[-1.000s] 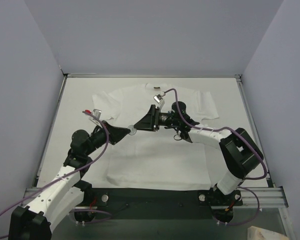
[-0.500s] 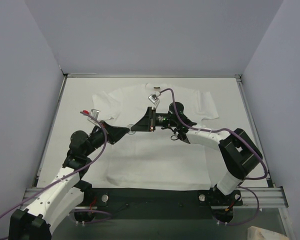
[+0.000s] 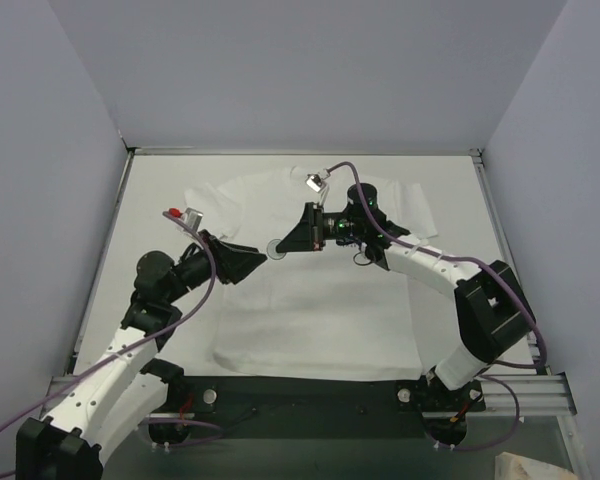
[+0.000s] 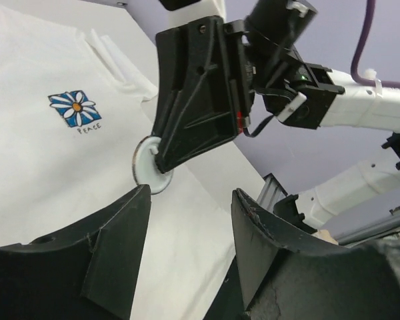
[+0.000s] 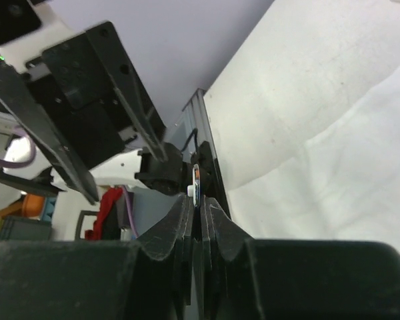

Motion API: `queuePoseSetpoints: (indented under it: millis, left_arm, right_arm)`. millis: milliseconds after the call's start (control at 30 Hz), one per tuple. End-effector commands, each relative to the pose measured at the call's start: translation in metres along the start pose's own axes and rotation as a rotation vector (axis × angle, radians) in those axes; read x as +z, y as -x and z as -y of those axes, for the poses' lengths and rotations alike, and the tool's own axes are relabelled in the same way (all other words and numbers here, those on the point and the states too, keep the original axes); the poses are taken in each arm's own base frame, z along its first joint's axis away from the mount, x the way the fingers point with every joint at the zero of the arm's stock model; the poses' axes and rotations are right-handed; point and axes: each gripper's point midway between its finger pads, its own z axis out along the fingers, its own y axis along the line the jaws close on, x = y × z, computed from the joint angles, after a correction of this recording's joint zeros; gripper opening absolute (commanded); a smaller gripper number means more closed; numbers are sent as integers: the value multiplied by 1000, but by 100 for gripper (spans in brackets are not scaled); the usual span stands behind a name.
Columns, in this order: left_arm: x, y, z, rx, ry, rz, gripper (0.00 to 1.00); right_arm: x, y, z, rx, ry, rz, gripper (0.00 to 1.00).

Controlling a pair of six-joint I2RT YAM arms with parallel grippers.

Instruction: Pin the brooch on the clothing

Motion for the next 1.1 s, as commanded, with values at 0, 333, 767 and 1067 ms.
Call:
queuePoseSetpoints:
  millis: [0,333,767,1067]
  left_arm:
    - [4,17,37,119,-150,-33,62]
    - [18,-1,36,107,-219,-209,56]
    - [32,-20,48,105,-273,-273,44]
    - [38,-24,47,107,-259,-276,0]
  right_arm:
    - [-20,0,-26,-194,55,-92,0]
    - [-33,-13,-42,-285,18,-187,0]
    - [-30,-16,-51,-304,18,-200,0]
    - [-34,-11,-51,-305,-7,-177,4]
